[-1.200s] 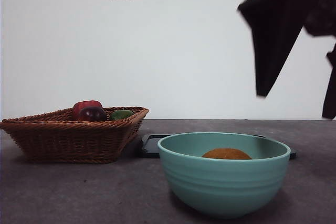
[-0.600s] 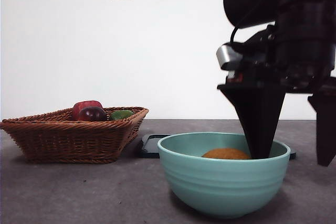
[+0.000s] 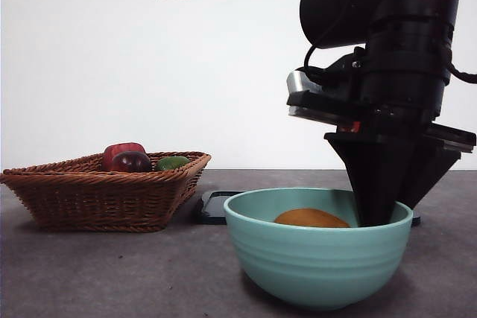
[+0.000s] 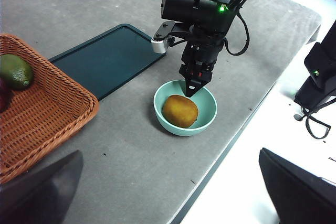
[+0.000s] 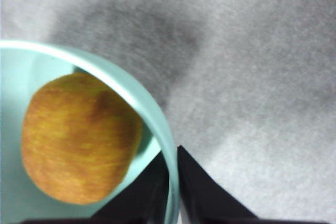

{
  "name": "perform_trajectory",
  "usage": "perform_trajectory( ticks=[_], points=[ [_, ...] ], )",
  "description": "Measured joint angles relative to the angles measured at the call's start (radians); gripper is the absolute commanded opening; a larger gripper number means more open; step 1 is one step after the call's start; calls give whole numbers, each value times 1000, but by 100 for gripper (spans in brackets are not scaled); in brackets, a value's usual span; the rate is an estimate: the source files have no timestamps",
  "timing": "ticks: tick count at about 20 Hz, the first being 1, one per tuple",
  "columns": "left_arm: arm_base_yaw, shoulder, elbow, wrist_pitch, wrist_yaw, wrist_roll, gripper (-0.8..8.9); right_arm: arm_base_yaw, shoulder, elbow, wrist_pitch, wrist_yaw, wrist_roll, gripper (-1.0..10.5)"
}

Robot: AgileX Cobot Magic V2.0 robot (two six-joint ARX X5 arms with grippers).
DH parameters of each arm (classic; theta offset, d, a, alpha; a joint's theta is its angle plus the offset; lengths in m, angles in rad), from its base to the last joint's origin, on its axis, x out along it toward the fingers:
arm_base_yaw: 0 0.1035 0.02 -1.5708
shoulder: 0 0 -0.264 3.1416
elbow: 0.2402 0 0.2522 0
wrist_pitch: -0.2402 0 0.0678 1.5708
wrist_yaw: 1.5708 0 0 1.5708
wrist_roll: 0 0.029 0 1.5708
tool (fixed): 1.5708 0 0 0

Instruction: Pick up the wifruite, put it on the bowl, pick up the plate, put it on desk

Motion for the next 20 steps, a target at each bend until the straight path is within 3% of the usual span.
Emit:
perform_trajectory(
  ticks=[7,12,20],
  points=[
    [0,0,0,0,0,0,531,-22,3,197,-177,14,12,5],
    [0,0,0,0,0,0,531,-121,17,355,-212,11,5,5],
    [0,0,0,0,0,0,530,-254,265,641,-274,-12,-60,5]
  ],
)
